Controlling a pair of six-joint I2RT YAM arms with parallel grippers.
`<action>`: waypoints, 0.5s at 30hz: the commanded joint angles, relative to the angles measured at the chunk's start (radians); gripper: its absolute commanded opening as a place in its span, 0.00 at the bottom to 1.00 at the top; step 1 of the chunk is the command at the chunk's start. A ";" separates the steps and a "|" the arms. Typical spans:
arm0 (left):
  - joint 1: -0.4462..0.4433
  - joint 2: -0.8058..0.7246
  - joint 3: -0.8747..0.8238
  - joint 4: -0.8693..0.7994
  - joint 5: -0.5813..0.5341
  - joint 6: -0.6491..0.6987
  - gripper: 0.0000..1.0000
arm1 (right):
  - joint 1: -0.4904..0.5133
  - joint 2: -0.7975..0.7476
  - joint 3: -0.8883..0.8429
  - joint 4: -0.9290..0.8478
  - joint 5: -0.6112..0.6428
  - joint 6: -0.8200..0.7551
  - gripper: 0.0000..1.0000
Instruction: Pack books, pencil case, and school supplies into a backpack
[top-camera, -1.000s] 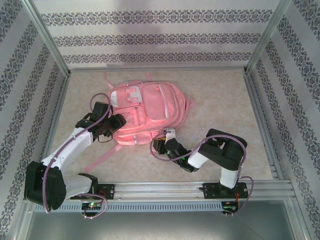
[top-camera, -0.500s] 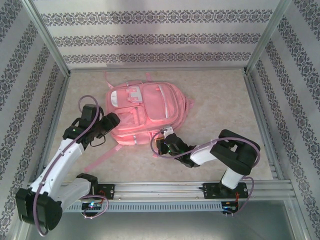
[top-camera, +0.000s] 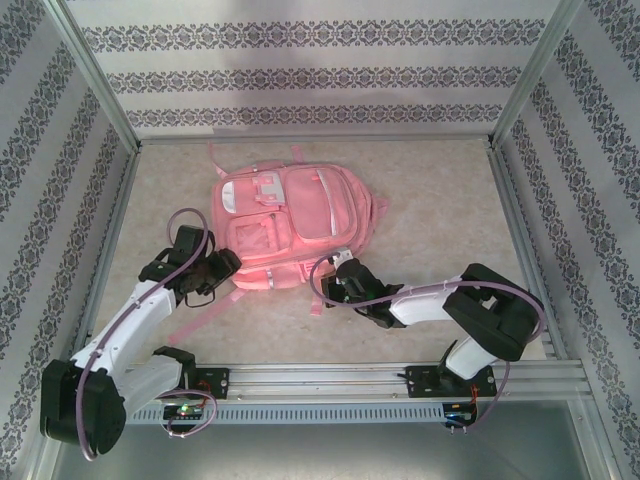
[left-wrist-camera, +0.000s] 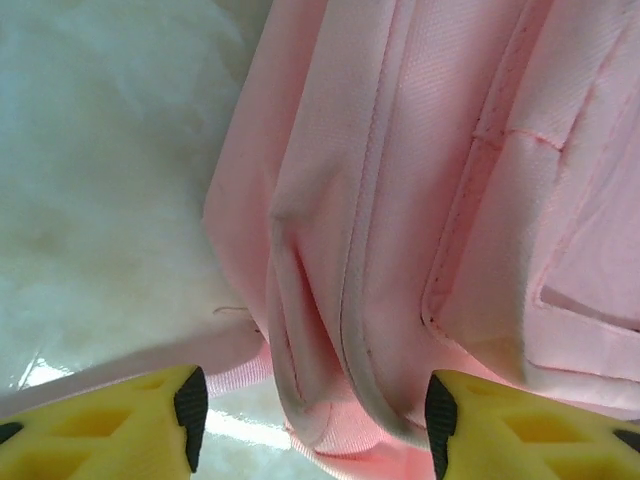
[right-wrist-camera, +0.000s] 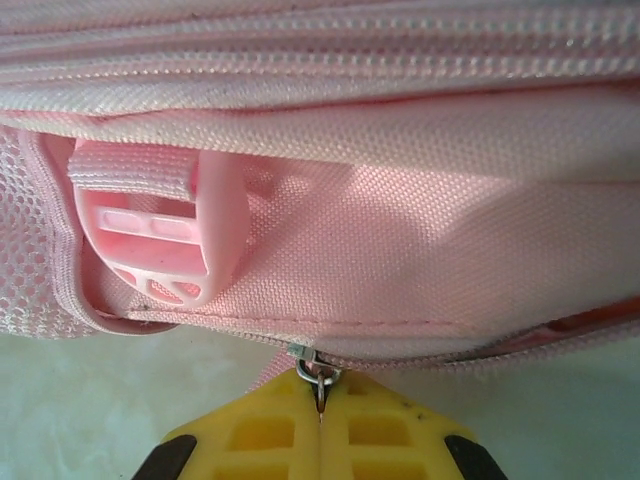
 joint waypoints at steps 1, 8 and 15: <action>0.011 0.010 -0.037 0.102 0.036 -0.009 0.50 | -0.014 -0.034 0.003 -0.033 -0.019 -0.017 0.00; 0.011 0.034 0.005 0.150 0.070 0.000 0.02 | -0.025 -0.104 -0.011 -0.079 -0.008 -0.027 0.05; 0.011 0.006 0.172 0.061 0.084 0.003 0.00 | -0.046 -0.155 -0.051 -0.076 -0.003 -0.035 0.11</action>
